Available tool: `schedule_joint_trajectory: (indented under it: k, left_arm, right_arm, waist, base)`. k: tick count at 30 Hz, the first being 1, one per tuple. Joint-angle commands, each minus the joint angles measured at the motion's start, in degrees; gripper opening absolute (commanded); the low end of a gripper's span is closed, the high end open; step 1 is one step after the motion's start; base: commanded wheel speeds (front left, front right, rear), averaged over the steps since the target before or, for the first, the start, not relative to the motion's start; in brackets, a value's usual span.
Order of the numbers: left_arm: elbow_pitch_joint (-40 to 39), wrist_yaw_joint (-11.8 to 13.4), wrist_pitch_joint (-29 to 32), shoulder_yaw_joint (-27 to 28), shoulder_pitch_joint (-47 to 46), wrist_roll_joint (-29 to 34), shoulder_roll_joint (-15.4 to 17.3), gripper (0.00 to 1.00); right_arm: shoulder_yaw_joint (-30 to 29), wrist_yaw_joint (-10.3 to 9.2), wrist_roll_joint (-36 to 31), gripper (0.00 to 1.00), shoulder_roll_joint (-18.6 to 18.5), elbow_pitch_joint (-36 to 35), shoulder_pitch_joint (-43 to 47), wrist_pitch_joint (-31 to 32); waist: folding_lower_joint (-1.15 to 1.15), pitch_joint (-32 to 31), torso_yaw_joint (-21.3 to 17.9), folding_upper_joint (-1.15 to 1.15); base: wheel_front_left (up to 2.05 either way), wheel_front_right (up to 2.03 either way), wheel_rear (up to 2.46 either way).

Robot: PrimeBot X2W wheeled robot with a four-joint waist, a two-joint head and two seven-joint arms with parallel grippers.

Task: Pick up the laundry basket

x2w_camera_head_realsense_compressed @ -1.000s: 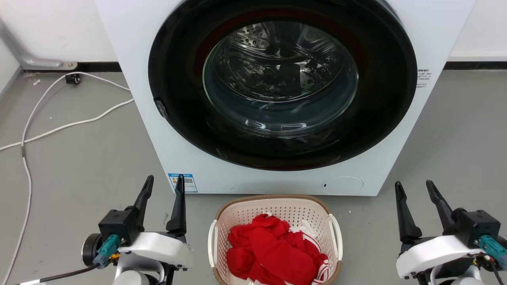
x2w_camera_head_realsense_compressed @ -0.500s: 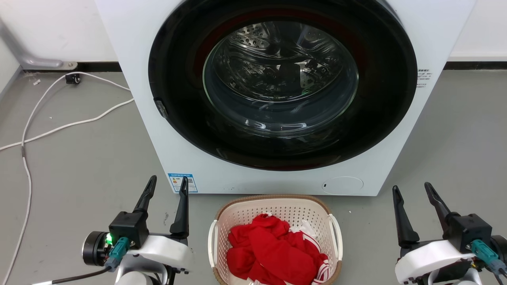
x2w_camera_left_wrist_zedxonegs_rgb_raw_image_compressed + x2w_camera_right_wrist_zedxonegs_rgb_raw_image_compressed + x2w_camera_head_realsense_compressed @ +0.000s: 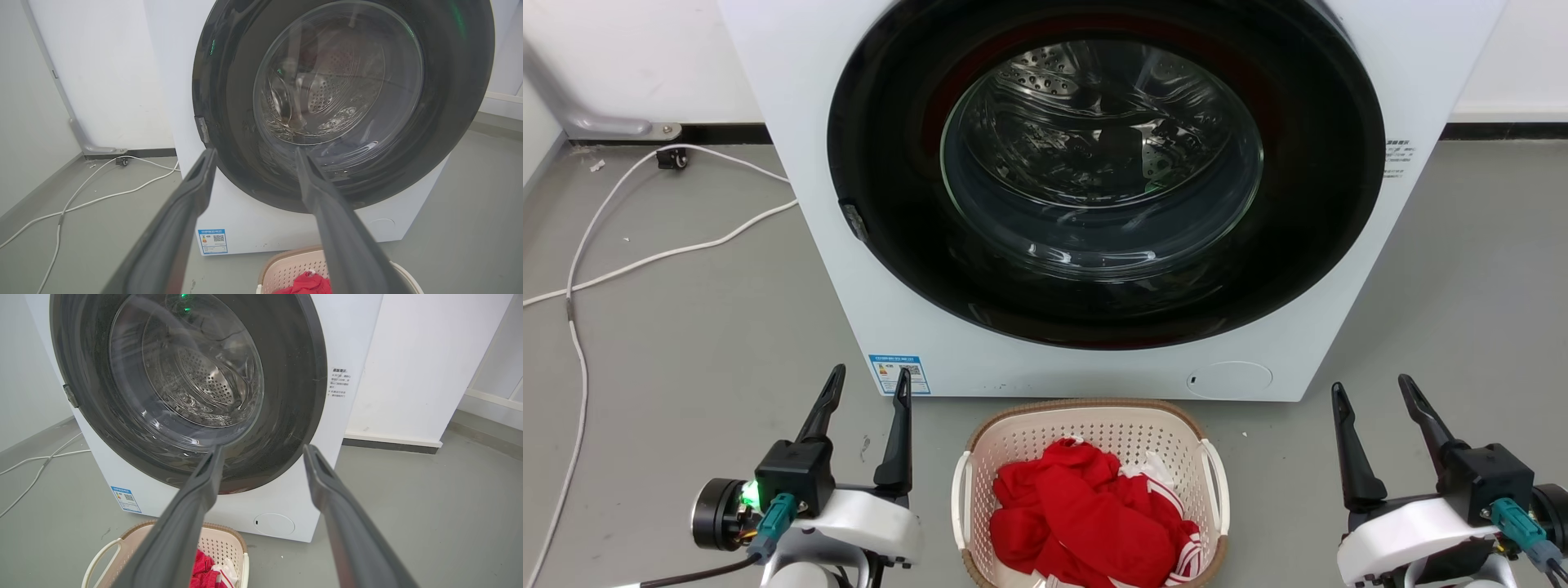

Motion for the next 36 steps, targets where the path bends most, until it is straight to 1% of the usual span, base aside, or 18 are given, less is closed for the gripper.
schedule_joint_trajectory:
  k: [1,19,24,28,32,36]
  left_arm:
    - [0.21,-0.12,-0.42,0.32,-0.56,-0.49,-0.04,1.0]
    - [0.6,-0.3,-0.41,1.07,-0.69,-0.22,-0.31,1.0]
    - [1.24,-0.37,-0.36,1.13,-1.86,-0.21,-0.34,1.0]
    - [2.89,-0.55,-0.3,1.31,-3.91,-0.63,-0.35,1.0]
    - [5.8,-1.04,-0.3,1.63,-7.93,-1.15,-0.06,1.0]
    - [10.18,-1.76,-0.3,1.84,-13.14,-2.04,0.73,1.0]
  right_arm:
    - [-0.04,-0.04,0.23,1.0,0.26,-0.14,0.77,-0.25]
    - [-0.19,-0.04,1.31,1.0,0.25,0.51,-0.03,-0.31]
    - [-0.61,-0.04,2.4,1.0,0.25,1.2,-1.19,0.31]
    - [-0.75,-0.04,3.51,1.0,0.24,2.65,-2.98,1.95]
    - [-0.88,-0.04,4.26,1.0,0.25,4.44,-6.19,4.54]
    - [0.03,-0.04,4.69,1.0,0.24,7.33,-10.18,8.78]
  waist:
    - [0.0,0.02,0.04,0.0]
    - [0.0,0.55,0.08,0.0]
    - [0.0,1.55,0.09,0.0]
    - [0.0,3.15,-0.02,0.0]
    - [0.0,5.63,-0.12,0.0]
    - [0.0,8.95,-0.35,0.0]
  base:
    - [0.0,0.0,0.0]
    - [0.0,0.0,0.0]
    - [0.0,0.0,0.0]
    - [0.0,0.0,0.0]
    - [0.0,0.0,0.0]
    - [0.0,0.0,0.0]
